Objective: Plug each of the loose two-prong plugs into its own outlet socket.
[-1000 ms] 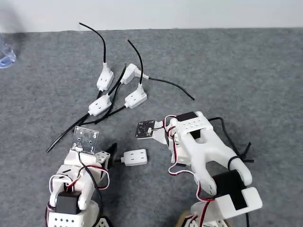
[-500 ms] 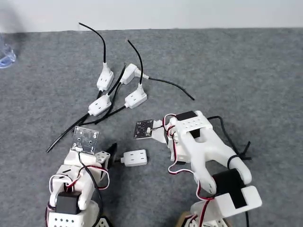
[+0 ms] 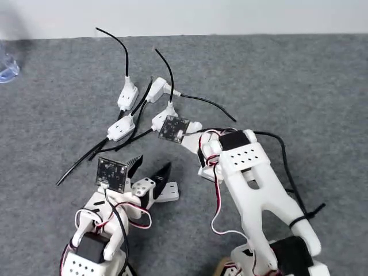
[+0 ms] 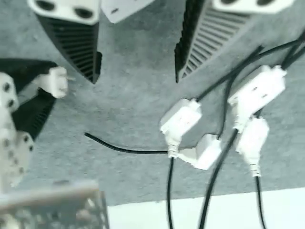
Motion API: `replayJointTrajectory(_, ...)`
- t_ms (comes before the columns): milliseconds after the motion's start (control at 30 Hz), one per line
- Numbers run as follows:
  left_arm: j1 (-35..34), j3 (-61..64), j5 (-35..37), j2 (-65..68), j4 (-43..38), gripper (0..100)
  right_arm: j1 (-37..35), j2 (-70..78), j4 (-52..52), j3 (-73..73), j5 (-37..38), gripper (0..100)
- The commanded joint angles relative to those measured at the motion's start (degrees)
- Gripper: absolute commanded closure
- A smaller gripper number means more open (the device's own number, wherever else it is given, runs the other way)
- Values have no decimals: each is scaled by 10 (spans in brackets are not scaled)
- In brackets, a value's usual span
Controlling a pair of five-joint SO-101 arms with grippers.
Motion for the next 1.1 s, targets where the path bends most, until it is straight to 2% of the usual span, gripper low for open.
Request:
replayJointTrajectory(0,25,-5,7,-1,-20,765,-13,-28,10,-33,-28,990)
replayJointTrajectory(300,24,-5,7,-1,-18,765,-114,-37,45,-81,-68,990)
replayJointTrajectory(967,22,-4,7,-2,-3,765,-148,-73,93,-103,-86,990)
replayJointTrajectory(1067,-6,-4,7,-2,-5,765,-163,-108,109,-102,-84,990)
